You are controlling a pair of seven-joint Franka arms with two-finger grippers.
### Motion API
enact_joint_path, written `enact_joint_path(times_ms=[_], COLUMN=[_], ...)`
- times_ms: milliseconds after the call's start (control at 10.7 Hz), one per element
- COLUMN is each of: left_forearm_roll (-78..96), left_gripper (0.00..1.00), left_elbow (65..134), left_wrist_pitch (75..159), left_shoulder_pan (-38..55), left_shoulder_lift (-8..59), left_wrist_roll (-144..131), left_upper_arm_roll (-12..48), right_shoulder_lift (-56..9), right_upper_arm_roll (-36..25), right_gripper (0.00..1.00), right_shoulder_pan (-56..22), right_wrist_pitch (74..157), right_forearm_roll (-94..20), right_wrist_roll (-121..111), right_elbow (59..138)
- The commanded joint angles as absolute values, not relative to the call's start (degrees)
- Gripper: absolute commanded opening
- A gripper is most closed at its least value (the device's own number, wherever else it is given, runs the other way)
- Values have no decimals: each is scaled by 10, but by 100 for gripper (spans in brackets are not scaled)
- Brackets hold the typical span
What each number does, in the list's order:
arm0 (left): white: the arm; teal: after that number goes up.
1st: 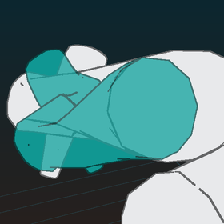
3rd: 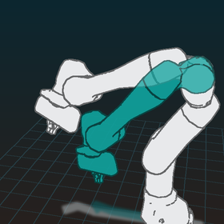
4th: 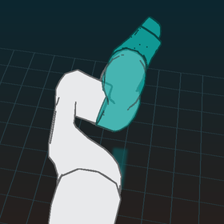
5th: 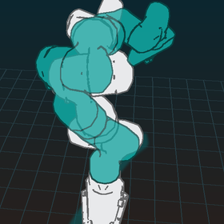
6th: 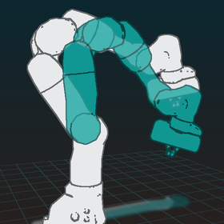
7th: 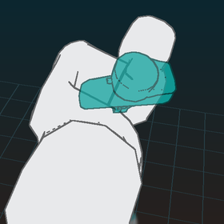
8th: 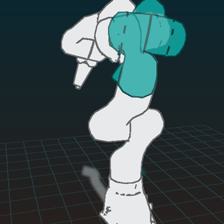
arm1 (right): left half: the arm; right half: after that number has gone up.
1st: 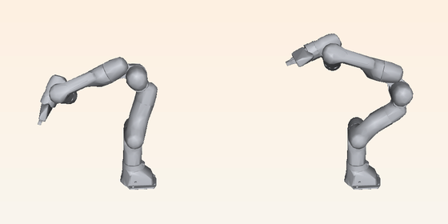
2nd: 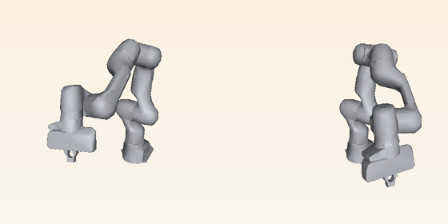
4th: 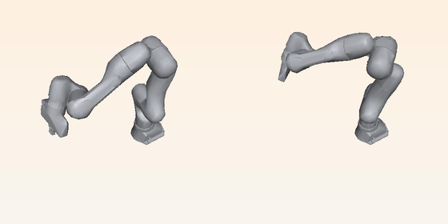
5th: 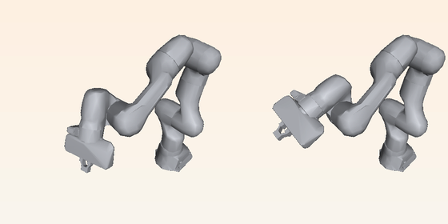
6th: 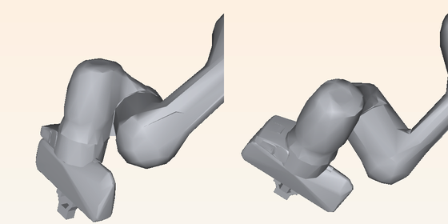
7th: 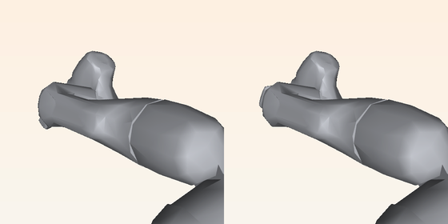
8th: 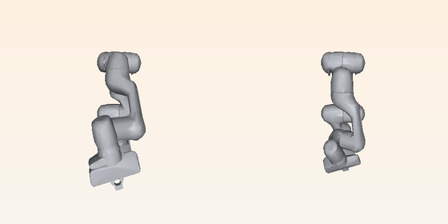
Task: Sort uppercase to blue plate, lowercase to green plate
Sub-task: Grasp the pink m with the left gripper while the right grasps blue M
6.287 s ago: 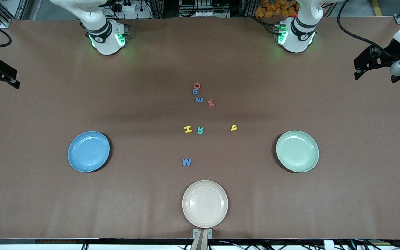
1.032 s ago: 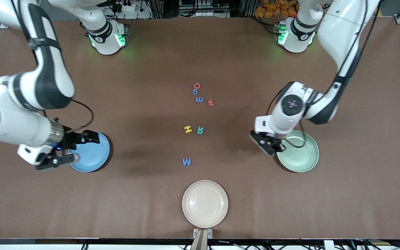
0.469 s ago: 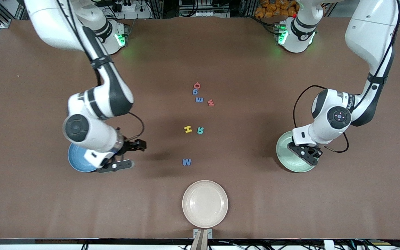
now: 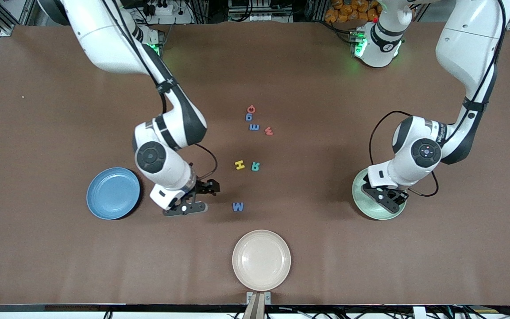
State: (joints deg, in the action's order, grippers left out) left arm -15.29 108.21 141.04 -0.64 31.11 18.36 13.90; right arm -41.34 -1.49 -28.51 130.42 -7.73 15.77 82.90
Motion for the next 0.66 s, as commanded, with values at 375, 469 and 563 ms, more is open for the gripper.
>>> enact_joint_path(times_ms=[375, 469, 563], left_forearm_roll=[-141, -140, -141], left_gripper=[100, 100, 100], left_elbow=[1092, 1092, 1092], left_wrist_pitch=[1312, 1312, 1314], left_shoulder_pan=[125, 137, 154], left_shoulder_lift=[290, 298, 309], left_wrist_roll=[-296, -352, -419], left_upper_arm_roll=[220, 241, 260], right_shoulder_lift=[-542, -559, -584], right_upper_arm_roll=[-35, -51, -54], right_gripper=[100, 100, 100], right_shoulder_pan=[-337, -349, -350], right_wrist_pitch=[1352, 1356, 1358], right_forearm_roll=[-76, -76, -76], right_wrist_roll=[230, 239, 252], right_elbow=[705, 687, 657])
